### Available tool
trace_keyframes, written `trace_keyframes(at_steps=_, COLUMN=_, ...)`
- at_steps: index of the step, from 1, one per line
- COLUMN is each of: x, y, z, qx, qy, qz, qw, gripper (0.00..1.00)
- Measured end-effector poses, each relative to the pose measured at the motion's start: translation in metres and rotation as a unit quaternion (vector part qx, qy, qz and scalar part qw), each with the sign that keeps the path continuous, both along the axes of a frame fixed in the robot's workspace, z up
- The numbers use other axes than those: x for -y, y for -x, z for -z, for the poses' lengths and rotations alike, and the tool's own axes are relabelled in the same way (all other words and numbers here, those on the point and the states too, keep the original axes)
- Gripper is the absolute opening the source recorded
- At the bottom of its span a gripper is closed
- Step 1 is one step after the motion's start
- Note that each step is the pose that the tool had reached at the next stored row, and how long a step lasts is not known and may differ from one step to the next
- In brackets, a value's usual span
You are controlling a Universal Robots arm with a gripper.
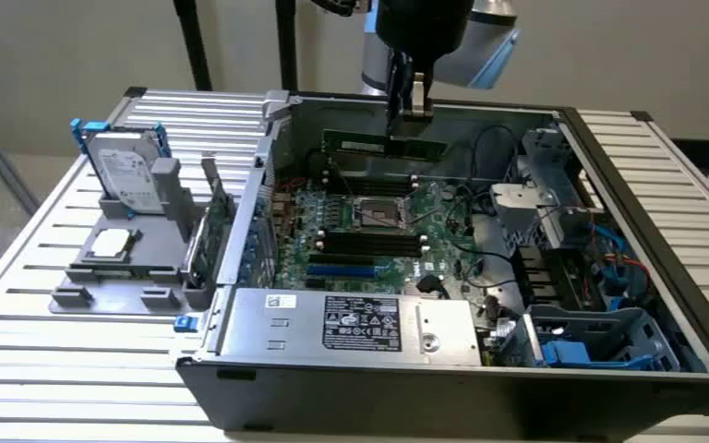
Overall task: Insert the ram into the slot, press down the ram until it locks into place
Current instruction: 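Insert the ram into the slot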
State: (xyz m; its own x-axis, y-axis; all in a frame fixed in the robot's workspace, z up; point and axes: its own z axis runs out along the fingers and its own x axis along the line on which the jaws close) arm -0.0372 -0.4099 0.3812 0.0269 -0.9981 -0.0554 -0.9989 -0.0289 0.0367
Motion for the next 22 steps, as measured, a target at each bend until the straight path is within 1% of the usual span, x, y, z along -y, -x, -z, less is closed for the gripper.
trace_keyframes(at_steps=17, x=-0.0001, y=0.0000, z=0.0004, qx=0.0000, qy=0.0001, qz=0.000, qw=1.0000, gripper=0.14)
trace_keyframes(at_steps=22, x=-0.0001, y=0.0000, z=0.0093, qx=0.0001, qy=0.0001, qz=0.000, qw=1.0000, gripper=0.14)
